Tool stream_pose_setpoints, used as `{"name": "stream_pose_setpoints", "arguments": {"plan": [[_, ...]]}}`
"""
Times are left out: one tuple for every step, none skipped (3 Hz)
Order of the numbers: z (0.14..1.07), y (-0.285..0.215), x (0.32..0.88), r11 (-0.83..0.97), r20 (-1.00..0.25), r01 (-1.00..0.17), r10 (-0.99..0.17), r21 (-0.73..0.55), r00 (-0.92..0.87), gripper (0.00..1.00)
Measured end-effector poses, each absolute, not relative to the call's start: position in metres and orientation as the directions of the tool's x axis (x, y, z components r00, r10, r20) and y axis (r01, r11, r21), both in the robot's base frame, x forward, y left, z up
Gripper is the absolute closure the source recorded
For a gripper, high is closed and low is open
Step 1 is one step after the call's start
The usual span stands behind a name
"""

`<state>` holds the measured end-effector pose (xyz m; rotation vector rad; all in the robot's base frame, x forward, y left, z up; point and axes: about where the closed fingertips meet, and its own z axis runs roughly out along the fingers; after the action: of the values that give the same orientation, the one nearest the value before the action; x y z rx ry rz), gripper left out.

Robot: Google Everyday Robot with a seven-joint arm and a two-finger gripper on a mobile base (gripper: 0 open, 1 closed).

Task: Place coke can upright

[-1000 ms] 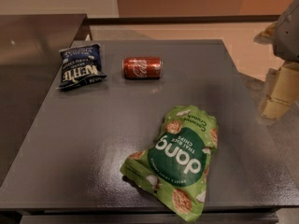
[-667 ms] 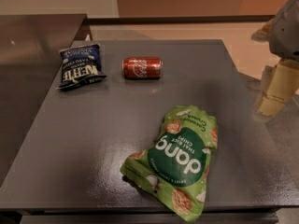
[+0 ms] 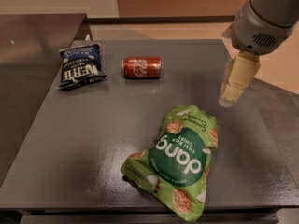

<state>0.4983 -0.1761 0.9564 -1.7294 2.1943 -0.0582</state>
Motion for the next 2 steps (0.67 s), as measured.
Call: {"name": "stream_pose_setpoints", "arguments": {"plan": [[0.943, -0.159, 0.534, 0.239, -0.248, -0.944, -0.952, -0.228, -0.181, 0.0], [0.933, -0.14, 0.574, 0.219, -0.258, -0.952, -0.953, -0.216, -0.16, 0.0]]}}
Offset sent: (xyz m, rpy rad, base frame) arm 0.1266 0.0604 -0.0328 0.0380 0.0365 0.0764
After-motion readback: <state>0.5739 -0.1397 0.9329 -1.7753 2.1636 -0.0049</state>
